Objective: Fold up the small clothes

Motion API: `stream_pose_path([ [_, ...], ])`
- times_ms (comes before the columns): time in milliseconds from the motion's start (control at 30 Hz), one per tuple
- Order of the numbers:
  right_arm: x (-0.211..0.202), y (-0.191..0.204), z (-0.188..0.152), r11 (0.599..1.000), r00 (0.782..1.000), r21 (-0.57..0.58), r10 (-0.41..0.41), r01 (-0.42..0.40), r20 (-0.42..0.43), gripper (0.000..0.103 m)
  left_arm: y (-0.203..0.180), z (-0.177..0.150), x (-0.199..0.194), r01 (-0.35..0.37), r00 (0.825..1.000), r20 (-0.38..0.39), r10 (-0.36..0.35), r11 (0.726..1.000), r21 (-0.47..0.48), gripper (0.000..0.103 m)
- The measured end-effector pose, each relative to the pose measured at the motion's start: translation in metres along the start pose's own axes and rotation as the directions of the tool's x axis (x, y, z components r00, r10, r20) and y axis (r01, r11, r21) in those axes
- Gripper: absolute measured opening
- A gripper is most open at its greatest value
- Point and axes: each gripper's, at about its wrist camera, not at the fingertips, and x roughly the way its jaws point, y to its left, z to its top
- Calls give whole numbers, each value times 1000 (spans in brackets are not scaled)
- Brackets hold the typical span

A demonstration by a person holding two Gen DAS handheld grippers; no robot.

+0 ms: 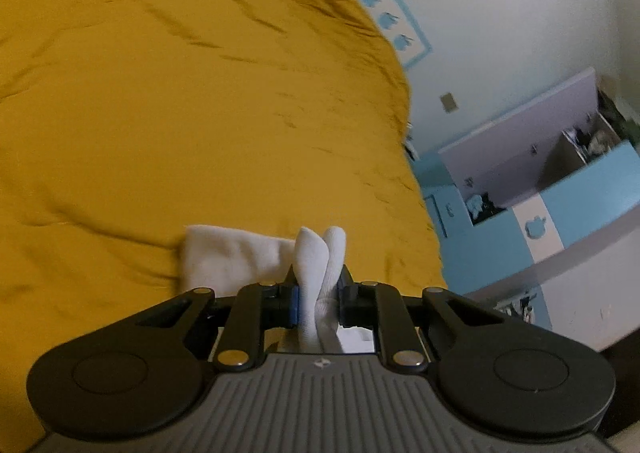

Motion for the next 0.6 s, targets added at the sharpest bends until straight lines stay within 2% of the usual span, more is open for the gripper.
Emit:
stream_pose_path([
  [167,-41,-69,-8,985,991,132,-124,116,53,0,-60,-21,59,41,999,-38,-38,997,72,18],
  [333,-68,-131,-28,945,971,252,-231,208,63,0,-103,-46,119,77,993,-96,-65,988,131,14],
  [433,-75,-163,-38,925,959,289,-274,245,64,0,-119,-63,148,56,990,-141,-28,979,196,14],
  [533,-71,-190,-49,904,954,336,-297,265,46,0,-123,-83,164,44,986,-167,-8,976,211,14],
  [600,-63,-213,-43,895,960,371,-277,246,32,0,-125,-90,174,22,984,-178,16,977,210,14],
])
